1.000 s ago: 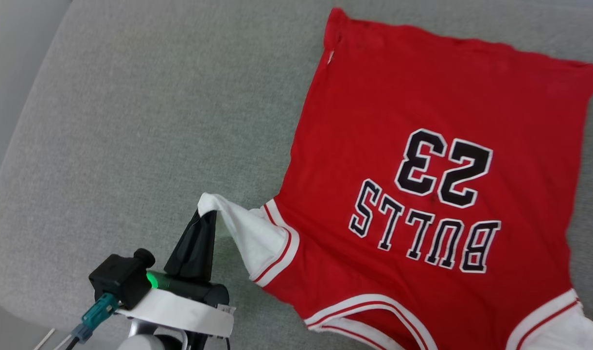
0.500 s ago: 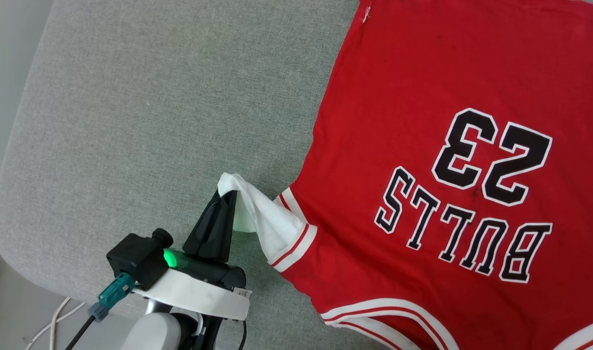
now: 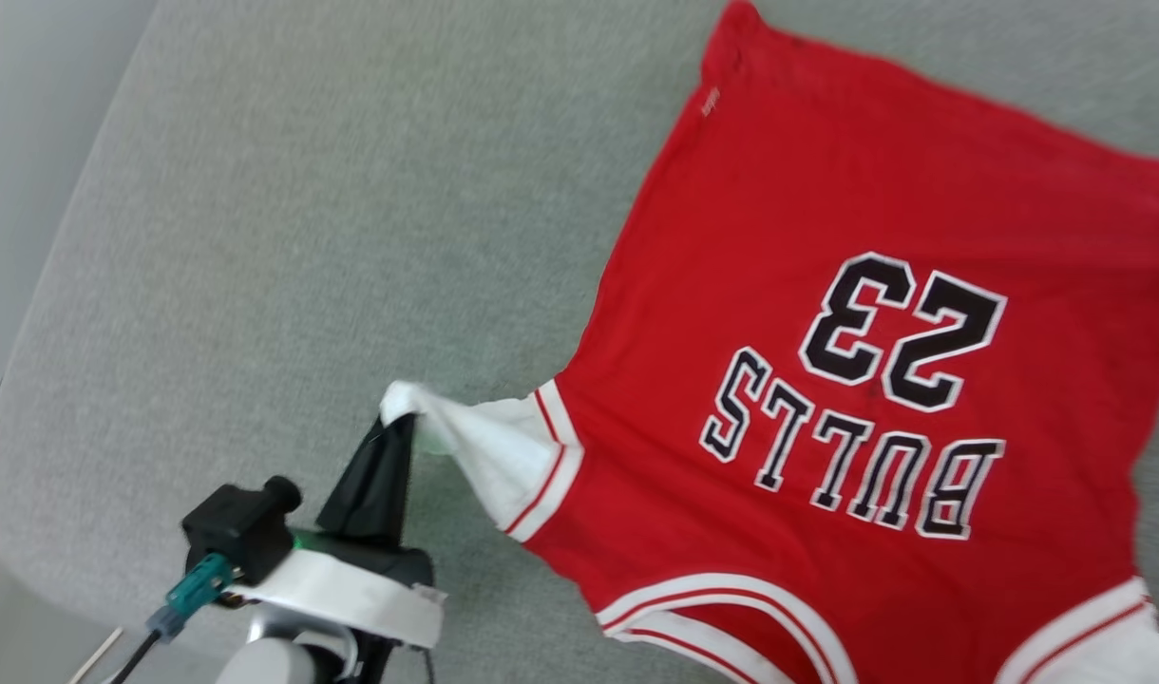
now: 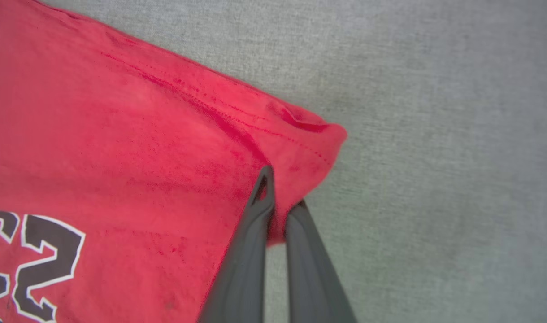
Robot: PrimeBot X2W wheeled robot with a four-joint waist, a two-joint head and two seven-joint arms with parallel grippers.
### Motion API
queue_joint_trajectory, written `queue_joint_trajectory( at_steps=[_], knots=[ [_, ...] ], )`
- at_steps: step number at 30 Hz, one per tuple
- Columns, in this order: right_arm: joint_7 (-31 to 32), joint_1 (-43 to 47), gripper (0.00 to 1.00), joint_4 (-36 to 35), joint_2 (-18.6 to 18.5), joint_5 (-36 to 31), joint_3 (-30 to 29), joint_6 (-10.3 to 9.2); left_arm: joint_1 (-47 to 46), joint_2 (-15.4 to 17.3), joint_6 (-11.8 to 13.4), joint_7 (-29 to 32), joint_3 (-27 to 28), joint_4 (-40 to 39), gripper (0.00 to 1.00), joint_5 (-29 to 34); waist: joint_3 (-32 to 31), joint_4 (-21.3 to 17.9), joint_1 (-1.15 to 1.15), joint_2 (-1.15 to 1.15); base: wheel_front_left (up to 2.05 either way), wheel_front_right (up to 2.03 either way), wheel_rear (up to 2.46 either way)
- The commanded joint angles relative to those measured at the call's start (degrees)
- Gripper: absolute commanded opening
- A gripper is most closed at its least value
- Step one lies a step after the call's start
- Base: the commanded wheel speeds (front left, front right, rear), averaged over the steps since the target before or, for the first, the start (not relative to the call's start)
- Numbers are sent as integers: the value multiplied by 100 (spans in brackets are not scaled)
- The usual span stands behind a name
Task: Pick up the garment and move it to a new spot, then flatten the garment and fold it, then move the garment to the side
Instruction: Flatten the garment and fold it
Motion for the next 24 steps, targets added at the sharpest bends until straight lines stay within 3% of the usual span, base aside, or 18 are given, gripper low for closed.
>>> queue_joint_trajectory(
  at_steps=[1, 6, 14, 20, 24],
  knots=[
    [19, 166, 0, -171, -105, 82, 84, -4, 93, 69, 57, 5, 86, 39, 0, -30, -402, -327, -1, 0, 0, 0, 0],
    [127, 919, 0, -817, -291, 419, 387, -4, 352, 258, 250, 51, 392, 168, 0, -139, -864, -795, -1, 0, 0, 0, 0],
    [233, 2505, 0, -1918, -297, 795, 241, -4, 709, 521, 491, 127, 811, 213, 0, -298, -1276, -1447, -1, 0, 0, 0, 0],
    [115, 4158, 0, -2693, 15, 880, -32, -4, 1000, 650, 610, 283, 934, 196, 0, -376, -1537, -1857, -1, 0, 0, 0, 0],
    [-59, 5103, 0, -2862, 460, 878, -130, -4, 1144, 700, 627, 409, 879, 165, 0, -391, -1631, -2057, -1, 0, 0, 0, 0]
  ],
)
